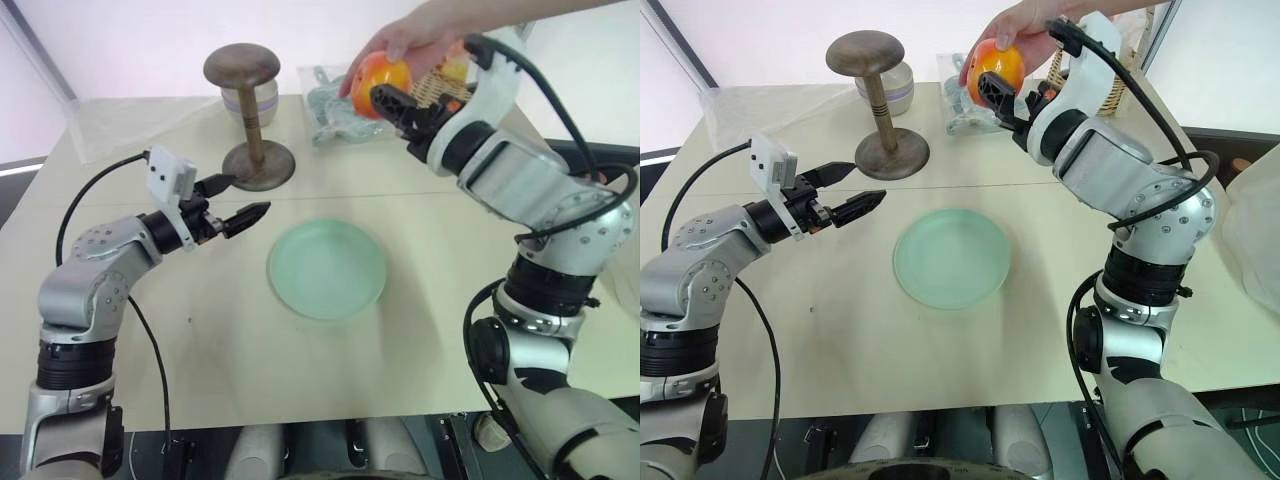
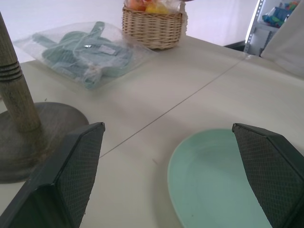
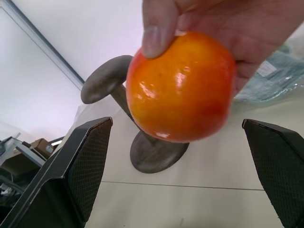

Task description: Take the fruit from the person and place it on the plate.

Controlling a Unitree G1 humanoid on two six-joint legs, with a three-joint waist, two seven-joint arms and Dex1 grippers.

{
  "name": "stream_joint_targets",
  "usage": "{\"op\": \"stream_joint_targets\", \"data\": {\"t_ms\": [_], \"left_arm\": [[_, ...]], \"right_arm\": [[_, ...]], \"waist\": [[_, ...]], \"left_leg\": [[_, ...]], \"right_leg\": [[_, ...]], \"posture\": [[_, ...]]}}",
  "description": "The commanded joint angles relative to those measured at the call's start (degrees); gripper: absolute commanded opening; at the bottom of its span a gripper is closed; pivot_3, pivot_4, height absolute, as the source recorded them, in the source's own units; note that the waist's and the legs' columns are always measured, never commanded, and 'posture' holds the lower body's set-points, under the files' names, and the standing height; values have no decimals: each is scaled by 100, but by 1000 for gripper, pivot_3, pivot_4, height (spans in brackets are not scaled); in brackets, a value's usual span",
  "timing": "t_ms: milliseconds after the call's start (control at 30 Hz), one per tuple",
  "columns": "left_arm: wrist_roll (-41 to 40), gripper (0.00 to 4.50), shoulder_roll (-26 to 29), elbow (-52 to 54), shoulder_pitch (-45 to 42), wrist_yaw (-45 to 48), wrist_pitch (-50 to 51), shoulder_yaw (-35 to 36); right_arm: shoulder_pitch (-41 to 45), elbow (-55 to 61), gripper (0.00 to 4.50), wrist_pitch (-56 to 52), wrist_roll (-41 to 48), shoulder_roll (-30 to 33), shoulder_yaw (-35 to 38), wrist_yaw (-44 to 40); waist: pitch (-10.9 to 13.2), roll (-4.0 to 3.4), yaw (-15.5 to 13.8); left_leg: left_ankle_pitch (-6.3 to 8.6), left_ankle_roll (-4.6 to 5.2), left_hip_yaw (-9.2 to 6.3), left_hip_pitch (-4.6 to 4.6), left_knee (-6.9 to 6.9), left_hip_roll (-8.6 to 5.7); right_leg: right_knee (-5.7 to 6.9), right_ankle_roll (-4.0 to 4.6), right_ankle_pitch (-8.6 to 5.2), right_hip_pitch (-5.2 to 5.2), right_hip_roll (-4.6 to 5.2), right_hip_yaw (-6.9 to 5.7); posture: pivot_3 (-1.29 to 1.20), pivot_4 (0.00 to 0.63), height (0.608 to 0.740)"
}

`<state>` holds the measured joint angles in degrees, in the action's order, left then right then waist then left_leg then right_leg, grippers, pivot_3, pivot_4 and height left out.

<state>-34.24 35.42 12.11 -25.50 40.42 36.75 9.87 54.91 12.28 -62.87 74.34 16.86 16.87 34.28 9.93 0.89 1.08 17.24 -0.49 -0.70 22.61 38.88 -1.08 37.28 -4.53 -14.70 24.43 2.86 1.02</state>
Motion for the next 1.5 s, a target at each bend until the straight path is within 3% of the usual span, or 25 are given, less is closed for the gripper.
{"op": "stream_joint_targets", "data": {"t_ms": [33,667,1500], "left_arm": [[-1,4500,20,207,-44,-30,-98,77],[-43,4500,23,317,40,-124,-92,124],[-83,4500,37,425,131,-200,-63,181]], "right_arm": [[270,-6,4487,198,-70,42,-11,-153],[533,-732,4487,556,-965,-85,-48,-956],[232,-925,4487,456,-2073,-369,-113,-1583]], "waist": [[0,0,-1],[1,-2,0],[2,-4,3]], "left_leg": [[0,0,0,0,0,0],[0,0,0,4,-9,0],[0,0,0,5,-29,0]], "right_leg": [[0,0,0,0,0,0],[-7,0,0,5,3,0],[-17,1,0,13,7,0]], "posture": [[0,150,740],[0,150,740],[0,150,740]]}}
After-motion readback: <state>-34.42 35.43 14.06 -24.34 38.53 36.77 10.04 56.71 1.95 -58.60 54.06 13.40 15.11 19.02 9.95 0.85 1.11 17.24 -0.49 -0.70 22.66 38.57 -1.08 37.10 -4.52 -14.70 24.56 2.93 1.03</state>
